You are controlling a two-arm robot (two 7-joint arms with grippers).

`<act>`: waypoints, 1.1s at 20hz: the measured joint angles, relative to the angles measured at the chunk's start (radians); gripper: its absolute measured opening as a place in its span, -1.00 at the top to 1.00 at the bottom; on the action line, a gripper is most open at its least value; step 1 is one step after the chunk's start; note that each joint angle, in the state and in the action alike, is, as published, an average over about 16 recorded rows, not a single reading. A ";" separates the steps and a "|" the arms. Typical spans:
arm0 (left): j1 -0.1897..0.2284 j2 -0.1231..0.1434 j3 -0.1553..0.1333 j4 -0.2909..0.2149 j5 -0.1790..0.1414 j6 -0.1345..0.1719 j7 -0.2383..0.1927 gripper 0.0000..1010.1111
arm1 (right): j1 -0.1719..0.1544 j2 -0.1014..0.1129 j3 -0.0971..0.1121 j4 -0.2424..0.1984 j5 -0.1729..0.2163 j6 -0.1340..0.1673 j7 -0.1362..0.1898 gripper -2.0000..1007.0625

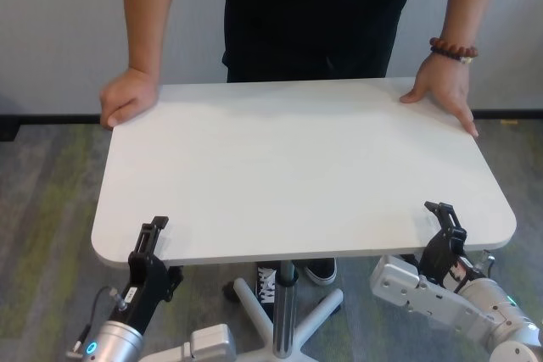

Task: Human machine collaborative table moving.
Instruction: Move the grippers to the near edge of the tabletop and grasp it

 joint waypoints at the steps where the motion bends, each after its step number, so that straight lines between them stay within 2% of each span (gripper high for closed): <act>1: 0.000 0.000 0.000 0.000 0.000 0.000 0.000 -0.94 | 0.000 0.000 0.000 0.000 0.000 0.000 0.000 -0.98; 6: 0.000 0.000 0.000 0.000 0.001 0.000 0.001 -0.80 | 0.000 0.000 0.000 0.000 0.000 0.000 0.000 -0.90; 11: 0.000 0.000 0.000 0.001 0.002 0.001 0.002 -0.56 | 0.000 0.000 0.000 0.000 0.000 0.000 0.000 -0.73; 22: 0.000 0.000 0.000 0.001 0.003 0.001 0.003 0.15 | 0.000 0.000 0.000 0.000 0.000 0.000 -0.001 -0.09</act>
